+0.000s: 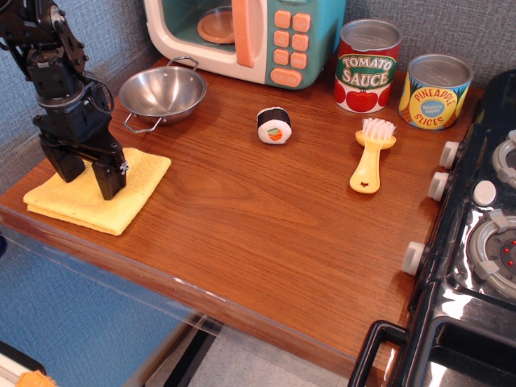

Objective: Slide the towel from the left side of the counter to the right.

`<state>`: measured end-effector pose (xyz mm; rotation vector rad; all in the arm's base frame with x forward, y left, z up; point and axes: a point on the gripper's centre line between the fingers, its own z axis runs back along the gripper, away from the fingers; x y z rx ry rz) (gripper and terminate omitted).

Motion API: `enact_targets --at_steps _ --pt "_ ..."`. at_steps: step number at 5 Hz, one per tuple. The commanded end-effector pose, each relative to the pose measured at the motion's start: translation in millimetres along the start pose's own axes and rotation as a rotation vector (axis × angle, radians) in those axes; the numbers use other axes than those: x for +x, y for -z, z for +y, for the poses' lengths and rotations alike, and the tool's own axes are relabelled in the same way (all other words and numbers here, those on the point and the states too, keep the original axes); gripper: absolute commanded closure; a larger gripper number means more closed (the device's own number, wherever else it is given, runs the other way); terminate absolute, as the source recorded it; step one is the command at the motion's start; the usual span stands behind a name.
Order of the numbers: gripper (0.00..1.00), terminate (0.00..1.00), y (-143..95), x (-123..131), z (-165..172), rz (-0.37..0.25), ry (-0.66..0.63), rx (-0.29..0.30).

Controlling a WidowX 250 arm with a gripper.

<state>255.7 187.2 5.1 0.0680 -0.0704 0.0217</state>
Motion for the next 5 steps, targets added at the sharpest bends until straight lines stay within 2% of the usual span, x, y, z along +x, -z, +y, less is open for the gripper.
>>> enact_targets --at_steps 1,2,4,5 --pt "0.00 0.00 -4 -7 -64 0.000 0.098 -0.037" --pt "0.00 0.00 -7 -3 -112 0.002 0.150 -0.029" --pt "0.00 0.00 -9 5 -206 0.014 0.247 -0.075" --pt "0.00 0.00 -13 5 -233 0.019 0.255 -0.099"
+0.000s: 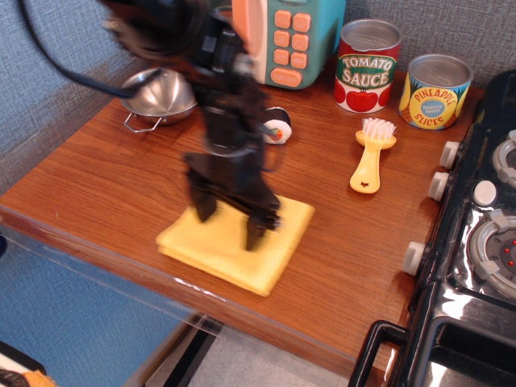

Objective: Slide the towel from the left side of the counter to the right.

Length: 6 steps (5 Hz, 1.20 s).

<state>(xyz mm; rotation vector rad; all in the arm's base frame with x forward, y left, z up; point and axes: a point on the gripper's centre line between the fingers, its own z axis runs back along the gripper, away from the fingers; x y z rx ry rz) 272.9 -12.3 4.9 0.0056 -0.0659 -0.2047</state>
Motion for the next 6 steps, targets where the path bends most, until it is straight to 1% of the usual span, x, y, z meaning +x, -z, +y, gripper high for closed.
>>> enact_targets --at_steps 1,2,3,4,5,6 --pt "0.00 0.00 -4 3 -43 0.025 -0.002 -0.040" --pt "0.00 0.00 -13 7 -30 0.011 -0.076 -0.033" --pt "0.00 0.00 -46 19 -12 -0.046 -0.112 -0.009" --pt "0.00 0.00 -94 24 -11 -0.112 -0.100 -0.037" --pt "0.00 0.00 -120 14 -14 -0.141 -0.075 -0.051" --pt "0.00 0.00 -120 5 -8 -0.126 -0.070 -0.059"
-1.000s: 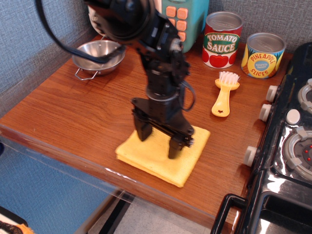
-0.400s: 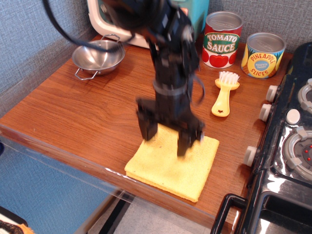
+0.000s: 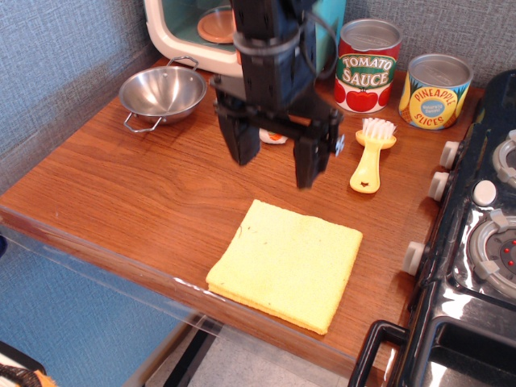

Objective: Slide the towel from the left side of the counter to the right.

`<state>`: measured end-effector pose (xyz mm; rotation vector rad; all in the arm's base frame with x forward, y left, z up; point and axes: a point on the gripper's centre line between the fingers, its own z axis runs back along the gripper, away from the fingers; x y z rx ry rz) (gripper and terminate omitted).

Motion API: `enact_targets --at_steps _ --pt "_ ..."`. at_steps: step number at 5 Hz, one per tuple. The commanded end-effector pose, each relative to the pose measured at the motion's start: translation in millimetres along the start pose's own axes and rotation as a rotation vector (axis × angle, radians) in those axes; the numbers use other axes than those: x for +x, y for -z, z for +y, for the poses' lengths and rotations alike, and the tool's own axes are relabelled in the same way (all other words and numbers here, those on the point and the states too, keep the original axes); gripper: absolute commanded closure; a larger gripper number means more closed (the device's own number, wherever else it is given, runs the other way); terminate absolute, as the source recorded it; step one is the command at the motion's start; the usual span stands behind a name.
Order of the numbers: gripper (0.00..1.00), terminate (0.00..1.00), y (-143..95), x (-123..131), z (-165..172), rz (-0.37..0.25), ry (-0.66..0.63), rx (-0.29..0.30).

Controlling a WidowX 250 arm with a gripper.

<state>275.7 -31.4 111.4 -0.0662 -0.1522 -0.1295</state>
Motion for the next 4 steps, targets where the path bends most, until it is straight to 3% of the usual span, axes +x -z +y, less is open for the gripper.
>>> enact_targets --at_steps 1,3,4 --pt "0.00 0.00 -11.5 -14.4 20.3 -0.013 -0.008 0.037" --pt "0.00 0.00 -11.5 -14.4 20.3 -0.013 -0.008 0.037" --pt "0.00 1.00 -11.5 -14.4 20.3 -0.013 -0.008 0.037"
